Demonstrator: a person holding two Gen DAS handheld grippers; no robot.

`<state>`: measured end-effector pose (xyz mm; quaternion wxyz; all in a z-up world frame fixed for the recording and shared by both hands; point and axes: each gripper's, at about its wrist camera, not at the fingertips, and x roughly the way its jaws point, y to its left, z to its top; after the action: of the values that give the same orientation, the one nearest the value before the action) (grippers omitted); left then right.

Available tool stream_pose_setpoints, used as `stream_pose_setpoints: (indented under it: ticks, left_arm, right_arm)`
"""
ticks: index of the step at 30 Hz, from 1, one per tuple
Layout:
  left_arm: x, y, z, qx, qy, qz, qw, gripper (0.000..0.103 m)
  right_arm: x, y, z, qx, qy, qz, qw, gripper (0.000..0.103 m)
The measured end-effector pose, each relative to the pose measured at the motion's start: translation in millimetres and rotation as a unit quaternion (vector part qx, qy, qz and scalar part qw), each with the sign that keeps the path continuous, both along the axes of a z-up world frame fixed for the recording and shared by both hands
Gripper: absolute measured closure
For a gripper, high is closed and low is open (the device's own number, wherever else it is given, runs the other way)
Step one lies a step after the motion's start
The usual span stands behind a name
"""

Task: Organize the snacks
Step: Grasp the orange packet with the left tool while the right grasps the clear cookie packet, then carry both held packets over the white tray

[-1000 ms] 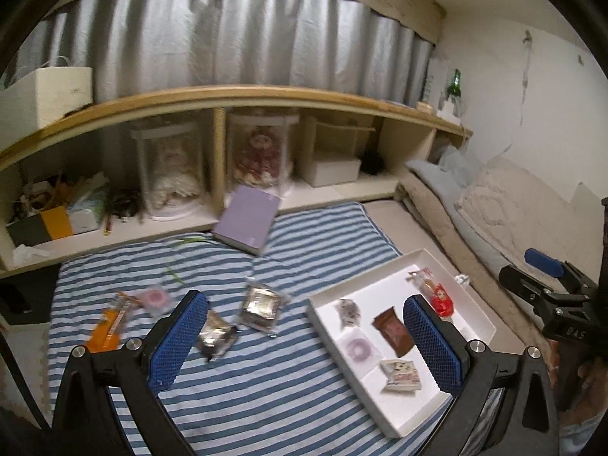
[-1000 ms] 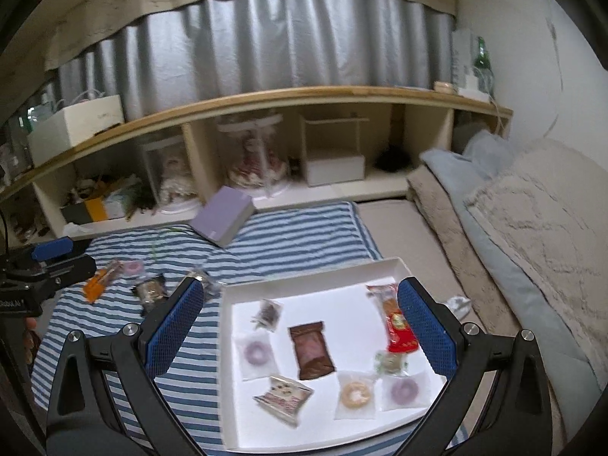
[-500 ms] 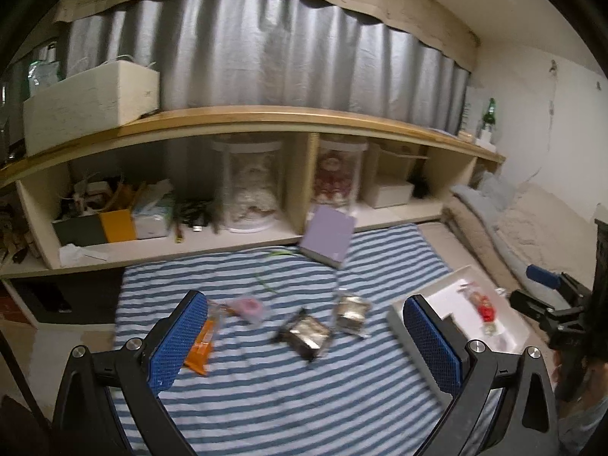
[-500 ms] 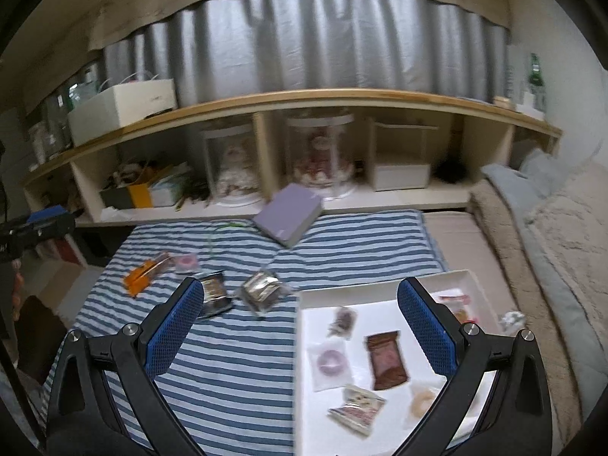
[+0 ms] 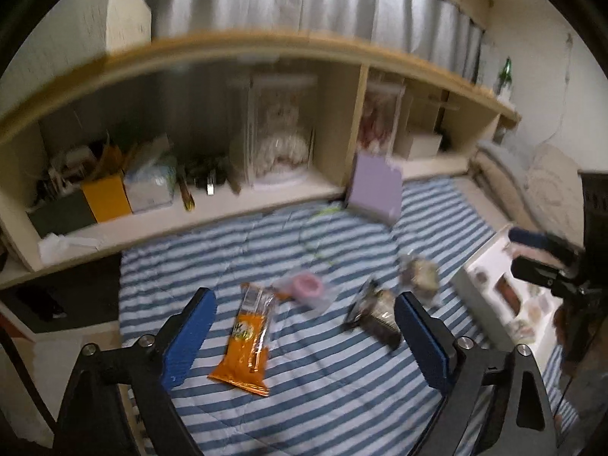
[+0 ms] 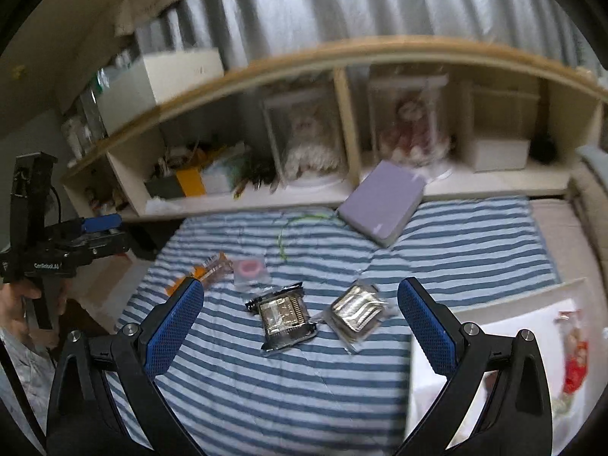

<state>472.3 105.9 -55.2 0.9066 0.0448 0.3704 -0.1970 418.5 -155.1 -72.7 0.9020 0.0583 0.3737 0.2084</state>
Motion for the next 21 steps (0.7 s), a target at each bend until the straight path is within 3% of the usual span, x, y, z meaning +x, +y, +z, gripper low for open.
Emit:
stream_pose_setpoints:
  ticks: [7,9,13,18,21]
  left_arm:
    - [71,-10,-73,0.042,0.048,-0.02,0.9977,0.022]
    - [86,-14,-94,0.05,0.058,-0.026,0.9967,0.027]
    - [113,-16,-131,0.054,0.077,-0.033,0.995,0.03]
    - [133,-15,-151,0.042,0.088,-0.028,0.9948,0.053]
    - [139,-19,-154,0.05,0.087,-0.023,0.9947,0.059]
  right_arm:
    - [46,52,-59,-0.066,0.055,0.087,0.992,0.0]
    - [52,64,-74,-0.086,0.066,0.112,0.988,0.008]
    - [63,84,-105,-0.128,0.097,0.154,0.975,0.012]
    - [71,91,-129,-0.149,0.132,0.175,0.964,0.029]
    - [72,91,-137,-0.156,0.145,0.177,0.961,0.042]
